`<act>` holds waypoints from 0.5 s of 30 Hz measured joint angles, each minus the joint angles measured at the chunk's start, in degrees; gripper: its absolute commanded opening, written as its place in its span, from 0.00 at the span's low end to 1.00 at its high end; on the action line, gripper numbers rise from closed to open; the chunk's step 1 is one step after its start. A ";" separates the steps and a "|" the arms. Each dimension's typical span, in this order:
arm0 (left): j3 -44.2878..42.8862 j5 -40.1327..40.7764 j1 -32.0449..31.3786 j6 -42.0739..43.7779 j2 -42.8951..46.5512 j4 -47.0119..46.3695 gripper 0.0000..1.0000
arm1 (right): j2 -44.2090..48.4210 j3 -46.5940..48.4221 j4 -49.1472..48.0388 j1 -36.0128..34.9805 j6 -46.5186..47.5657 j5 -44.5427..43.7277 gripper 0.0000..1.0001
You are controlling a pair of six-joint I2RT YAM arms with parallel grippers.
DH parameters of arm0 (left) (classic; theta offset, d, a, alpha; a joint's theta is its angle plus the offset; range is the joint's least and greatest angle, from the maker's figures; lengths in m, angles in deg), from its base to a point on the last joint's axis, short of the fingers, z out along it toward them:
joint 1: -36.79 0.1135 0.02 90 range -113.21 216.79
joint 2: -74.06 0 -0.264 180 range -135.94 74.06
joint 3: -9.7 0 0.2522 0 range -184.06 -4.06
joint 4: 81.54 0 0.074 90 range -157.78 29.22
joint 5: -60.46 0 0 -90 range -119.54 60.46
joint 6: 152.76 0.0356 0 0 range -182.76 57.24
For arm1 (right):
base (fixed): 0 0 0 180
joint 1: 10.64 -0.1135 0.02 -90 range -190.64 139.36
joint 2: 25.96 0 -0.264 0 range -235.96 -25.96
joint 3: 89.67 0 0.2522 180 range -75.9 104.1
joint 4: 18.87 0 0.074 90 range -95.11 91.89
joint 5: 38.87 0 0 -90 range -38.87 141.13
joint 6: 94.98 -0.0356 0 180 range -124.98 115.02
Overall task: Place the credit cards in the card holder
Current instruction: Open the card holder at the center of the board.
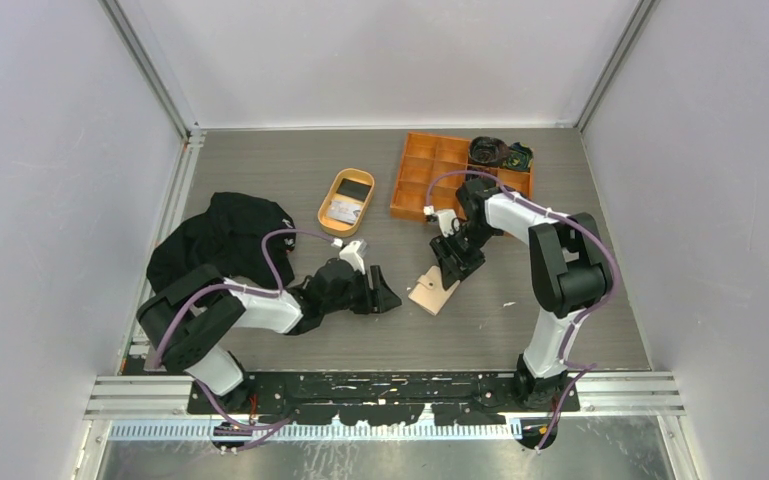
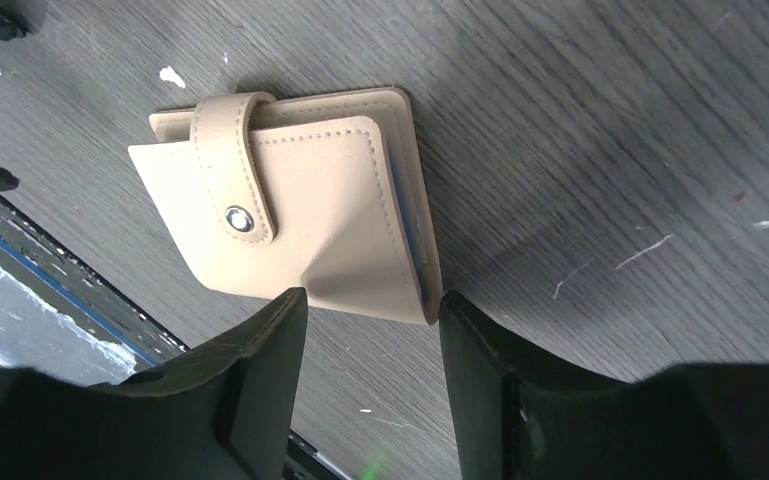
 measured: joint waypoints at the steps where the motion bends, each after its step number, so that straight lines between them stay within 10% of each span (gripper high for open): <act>1: -0.02 0.15 -0.13 -0.31 -0.02 0.02 0.57 | -0.15 0.00 -0.07 0.00 -0.44 0.00 0.57; 9: -1.68 0.22 -1.70 -3.08 -2.54 -1.31 0.56 | -0.92 0.11 -1.20 0.00 -3.54 0.31 0.48; 15: -3.04 0.28 -2.19 -4.28 -4.39 -2.23 0.56 | -1.77 0.33 -1.55 0.00 -5.66 3.45 0.15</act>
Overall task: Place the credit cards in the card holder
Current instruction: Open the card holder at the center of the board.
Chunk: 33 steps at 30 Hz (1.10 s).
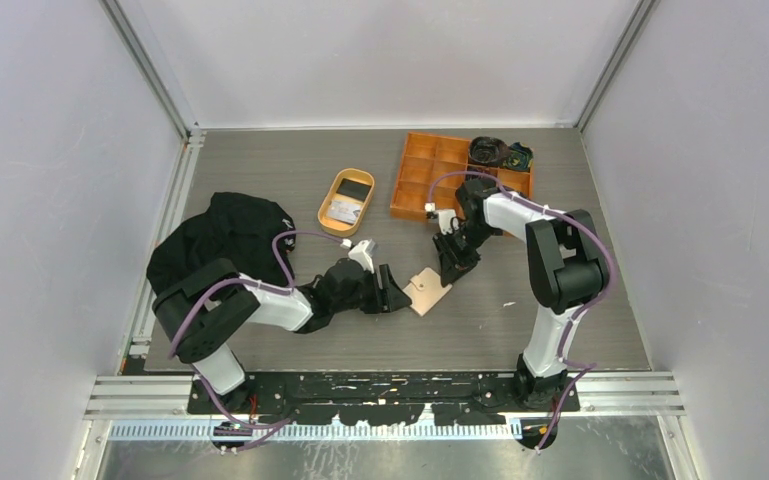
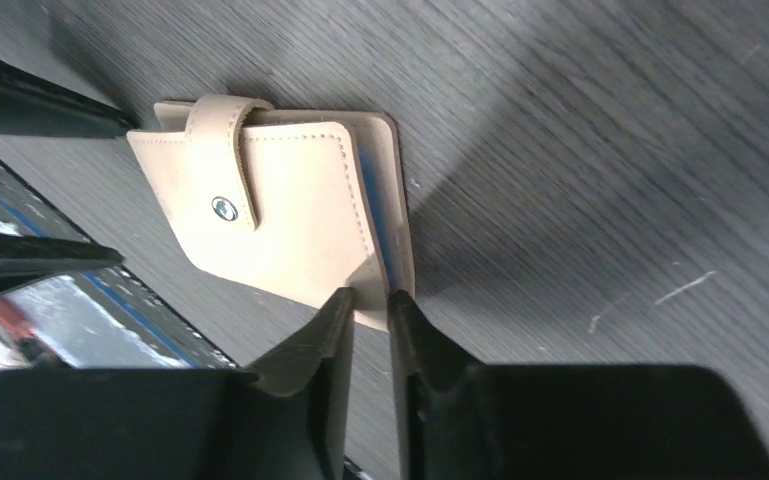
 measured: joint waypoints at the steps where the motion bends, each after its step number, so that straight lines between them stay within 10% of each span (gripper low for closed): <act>1: -0.04 0.11 -0.02 -0.22 -0.13 -0.15 0.56 | -0.11 0.02 -0.09 0.00 -0.39 0.68 0.09; 19: 11.37 7.21 -0.13 1.66 15.41 -3.19 0.86 | 9.01 -5.55 -11.50 11.34 -15.15 25.86 0.01; 33: 13.99 4.31 -0.13 -6.84 -6.60 -37.05 0.85 | 19.78 -12.92 -29.64 14.34 -32.11 34.69 0.01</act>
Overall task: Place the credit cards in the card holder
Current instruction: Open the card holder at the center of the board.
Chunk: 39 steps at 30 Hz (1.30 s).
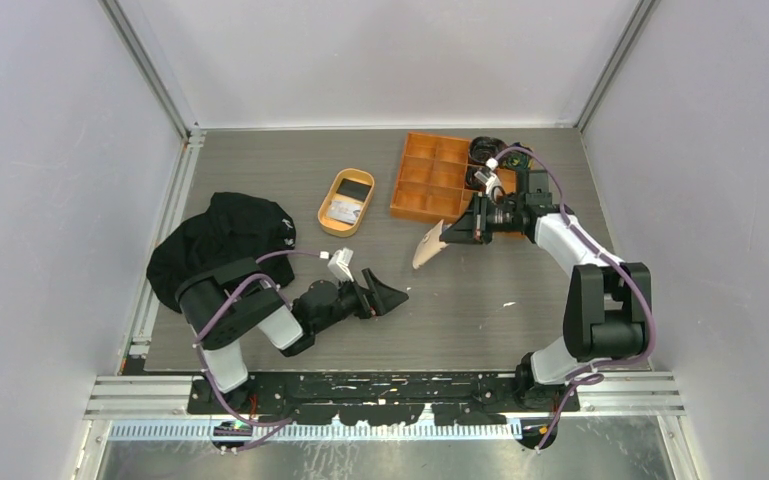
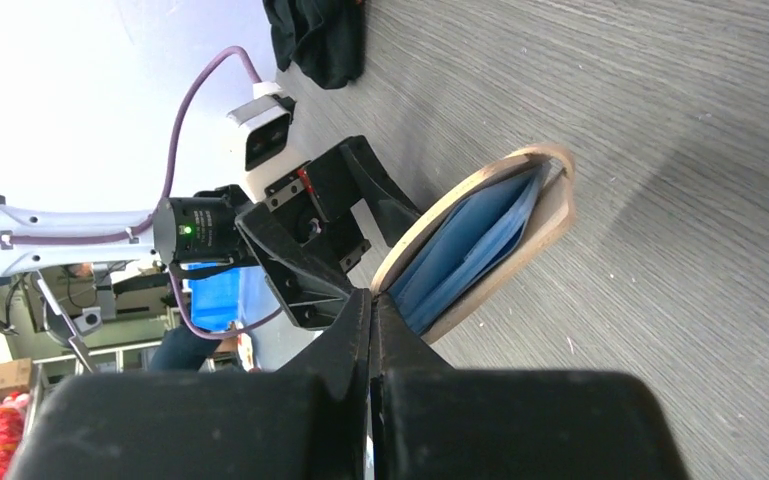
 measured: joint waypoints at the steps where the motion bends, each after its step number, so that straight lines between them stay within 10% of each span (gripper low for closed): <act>1: -0.24 0.02 0.00 0.07 -0.57 -1.16 0.85 | -0.09 0.00 -0.20 0.00 -0.26 0.04 0.01; 7: -0.46 1.73 0.02 1.07 -0.94 -4.81 0.82 | -6.12 1.57 5.73 -0.28 4.76 -1.66 0.03; 15: 1.62 3.54 0.66 4.26 3.08 -0.96 0.73 | -7.43 8.09 31.80 -0.44 30.62 -15.72 0.55; 23: -5.07 1.70 0.74 12.20 14.93 21.20 0.76 | 8.79 5.75 36.02 -0.37 47.93 -25.22 0.98; 30: -3.08 0.83 1.05 18.93 24.74 29.42 0.77 | 21.49 -2.23 39.17 -1.51 85.05 -14.40 0.99; 39: -2.12 -3.15 1.20 19.45 21.64 31.28 0.76 | -7.48 13.03 50.49 -8.85 111.73 -15.06 0.74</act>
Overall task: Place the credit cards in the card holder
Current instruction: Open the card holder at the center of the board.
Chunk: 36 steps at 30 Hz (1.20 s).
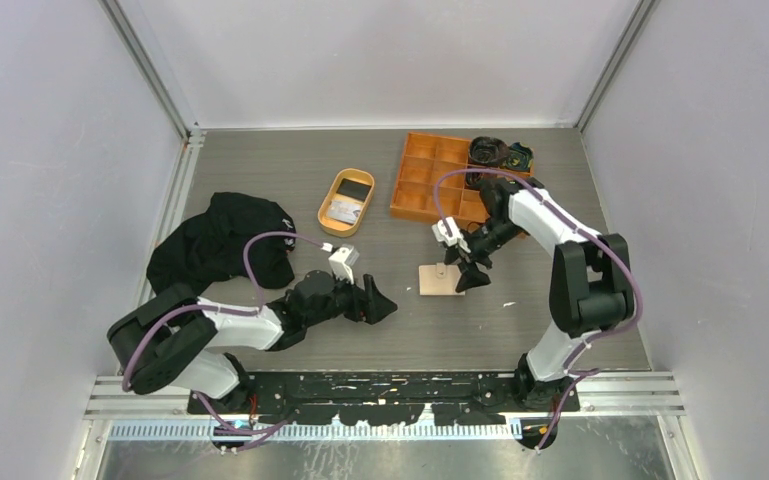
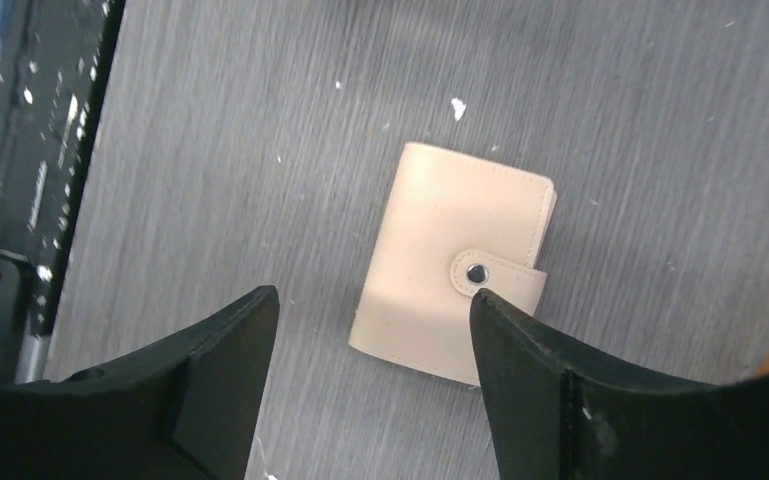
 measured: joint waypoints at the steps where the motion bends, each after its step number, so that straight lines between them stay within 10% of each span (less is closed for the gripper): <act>1: 0.00 -0.39 0.02 -0.31 -0.83 -0.22 0.76 | -1.66 0.55 0.33 -0.39 1.62 -1.14 0.73; 19: -0.02 -3.56 1.03 -2.95 -7.19 -3.69 0.75 | -13.70 6.86 -9.05 -11.21 6.19 -21.64 0.63; 36: -1.60 -5.92 1.09 -7.58 -12.52 -9.01 0.69 | -11.98 4.24 -10.82 -13.14 6.14 -24.61 0.20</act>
